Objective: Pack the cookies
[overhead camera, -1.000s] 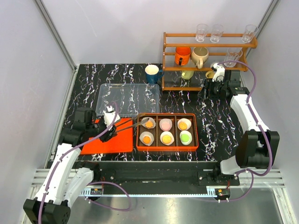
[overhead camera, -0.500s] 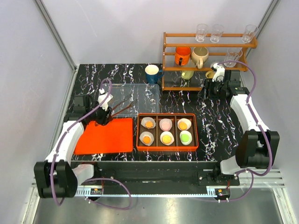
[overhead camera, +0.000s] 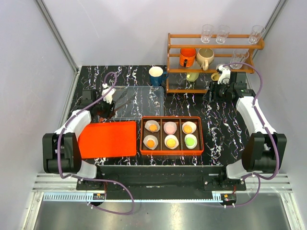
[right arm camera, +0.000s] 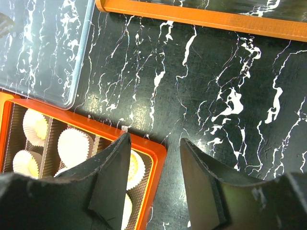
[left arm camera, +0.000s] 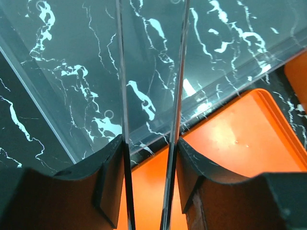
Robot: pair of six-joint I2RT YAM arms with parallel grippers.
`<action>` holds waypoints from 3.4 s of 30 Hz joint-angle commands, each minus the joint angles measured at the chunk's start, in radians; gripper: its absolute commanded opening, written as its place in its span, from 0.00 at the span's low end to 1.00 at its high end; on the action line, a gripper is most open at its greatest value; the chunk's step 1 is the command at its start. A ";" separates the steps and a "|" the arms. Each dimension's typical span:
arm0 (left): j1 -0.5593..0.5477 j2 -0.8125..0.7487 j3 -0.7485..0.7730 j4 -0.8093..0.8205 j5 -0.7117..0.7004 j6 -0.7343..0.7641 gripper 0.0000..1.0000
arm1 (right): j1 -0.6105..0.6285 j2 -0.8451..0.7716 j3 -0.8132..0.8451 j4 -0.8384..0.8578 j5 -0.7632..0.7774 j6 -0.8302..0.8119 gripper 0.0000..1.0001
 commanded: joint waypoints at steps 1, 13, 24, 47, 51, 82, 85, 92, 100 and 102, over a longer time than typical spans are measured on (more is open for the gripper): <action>0.008 0.060 0.067 0.084 -0.056 -0.016 0.46 | -0.005 0.002 0.016 0.018 -0.029 -0.012 0.54; 0.006 0.209 0.136 0.037 -0.098 0.001 0.52 | -0.005 0.001 0.016 0.016 -0.032 -0.015 0.54; 0.006 0.253 0.183 -0.011 -0.119 0.007 0.62 | -0.005 0.004 0.019 0.010 -0.039 -0.018 0.54; 0.123 -0.119 0.139 -0.211 -0.165 0.043 0.71 | 0.197 -0.054 0.131 -0.107 0.056 -0.098 0.56; 0.236 -0.200 0.110 -0.351 -0.182 0.118 0.71 | 0.288 -0.028 0.208 -0.165 0.067 -0.121 0.56; 0.554 -0.150 -0.143 -0.339 -0.177 0.326 0.70 | 0.736 0.353 0.588 -0.246 0.092 -0.158 0.56; 0.554 -0.095 -0.145 -0.310 -0.191 0.338 0.68 | 0.750 0.361 0.593 -0.246 0.101 -0.158 0.56; 0.558 -0.010 -0.129 -0.278 -0.199 0.350 0.64 | 0.755 0.363 0.576 -0.239 0.103 -0.150 0.55; 0.584 0.042 -0.109 -0.278 -0.200 0.379 0.57 | 0.755 0.358 0.539 -0.222 0.100 -0.140 0.55; 0.598 0.059 -0.105 -0.276 -0.200 0.386 0.54 | 0.755 0.358 0.535 -0.220 0.099 -0.140 0.55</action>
